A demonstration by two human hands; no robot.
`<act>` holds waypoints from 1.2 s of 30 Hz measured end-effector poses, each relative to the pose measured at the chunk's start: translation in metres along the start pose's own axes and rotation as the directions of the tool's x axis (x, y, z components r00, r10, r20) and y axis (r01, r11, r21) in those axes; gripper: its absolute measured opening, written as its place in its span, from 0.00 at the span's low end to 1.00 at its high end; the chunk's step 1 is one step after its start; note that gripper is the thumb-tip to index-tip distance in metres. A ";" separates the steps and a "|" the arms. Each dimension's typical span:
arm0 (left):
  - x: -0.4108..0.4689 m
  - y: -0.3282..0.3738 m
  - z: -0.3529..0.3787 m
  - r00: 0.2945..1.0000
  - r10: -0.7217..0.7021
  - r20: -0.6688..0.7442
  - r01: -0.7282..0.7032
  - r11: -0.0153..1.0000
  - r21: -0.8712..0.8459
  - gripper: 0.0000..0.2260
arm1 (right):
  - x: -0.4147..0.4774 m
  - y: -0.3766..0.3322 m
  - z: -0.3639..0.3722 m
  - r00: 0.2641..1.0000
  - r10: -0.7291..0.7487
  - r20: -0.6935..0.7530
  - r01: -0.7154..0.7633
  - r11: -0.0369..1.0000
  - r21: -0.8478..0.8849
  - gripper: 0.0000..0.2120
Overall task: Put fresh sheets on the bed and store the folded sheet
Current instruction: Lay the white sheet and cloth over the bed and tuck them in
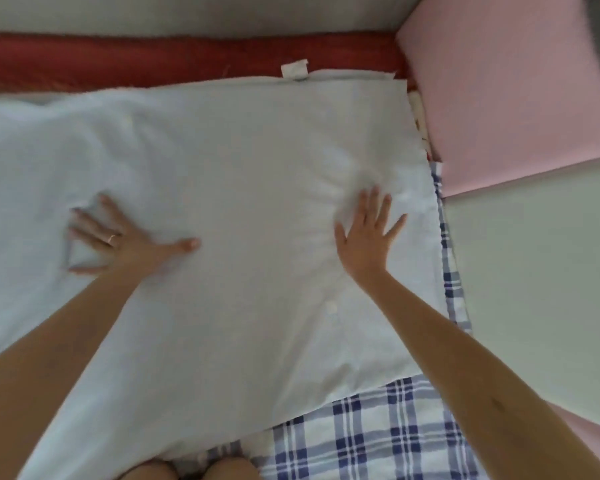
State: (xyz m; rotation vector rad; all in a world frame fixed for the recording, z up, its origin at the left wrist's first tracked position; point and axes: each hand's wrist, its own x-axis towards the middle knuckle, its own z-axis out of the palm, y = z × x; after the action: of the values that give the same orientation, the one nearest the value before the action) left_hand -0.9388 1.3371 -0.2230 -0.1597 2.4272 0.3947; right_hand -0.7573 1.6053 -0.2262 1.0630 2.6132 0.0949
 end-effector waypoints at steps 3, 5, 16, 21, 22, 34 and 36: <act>0.020 0.019 -0.008 0.990 -0.110 0.090 0.108 0.994 0.028 0.70 | 0.013 -0.070 -0.004 0.775 -0.630 -0.061 0.625 0.777 -0.077 0.28; 0.022 0.023 -0.006 0.986 -0.132 0.102 0.126 0.990 0.062 0.72 | 0.046 -0.098 -0.015 0.609 -0.793 -0.035 0.781 0.606 -0.150 0.26; 0.036 0.029 -0.008 0.955 -0.243 0.171 0.214 0.961 0.174 0.74 | 0.204 -0.080 -0.054 0.963 -0.088 0.256 0.091 0.996 0.002 0.31; 0.035 0.028 -0.007 0.957 -0.243 0.157 0.224 0.966 0.126 0.73 | 0.203 -0.084 -0.057 0.958 -0.070 0.278 0.072 0.997 0.004 0.32; 0.033 0.025 -0.006 0.966 -0.220 0.138 0.206 0.972 0.110 0.72 | 0.203 -0.085 -0.058 0.955 -0.068 0.289 0.072 0.997 0.000 0.33; 0.149 0.114 -0.008 0.620 0.716 -0.321 -0.618 0.698 0.362 0.21 | 0.209 -0.073 -0.020 0.989 -0.143 -0.049 0.143 0.990 0.004 0.30; 0.158 0.119 -0.004 0.522 0.767 -0.374 -0.668 0.640 0.379 0.18 | 0.214 -0.069 -0.015 0.974 -0.176 -0.143 0.181 0.983 0.026 0.28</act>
State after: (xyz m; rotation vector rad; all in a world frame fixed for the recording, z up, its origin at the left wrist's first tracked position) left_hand -1.0888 1.4468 -0.2921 1.0229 2.9477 0.5220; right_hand -0.9524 1.7037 -0.2814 0.8564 2.8354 0.0801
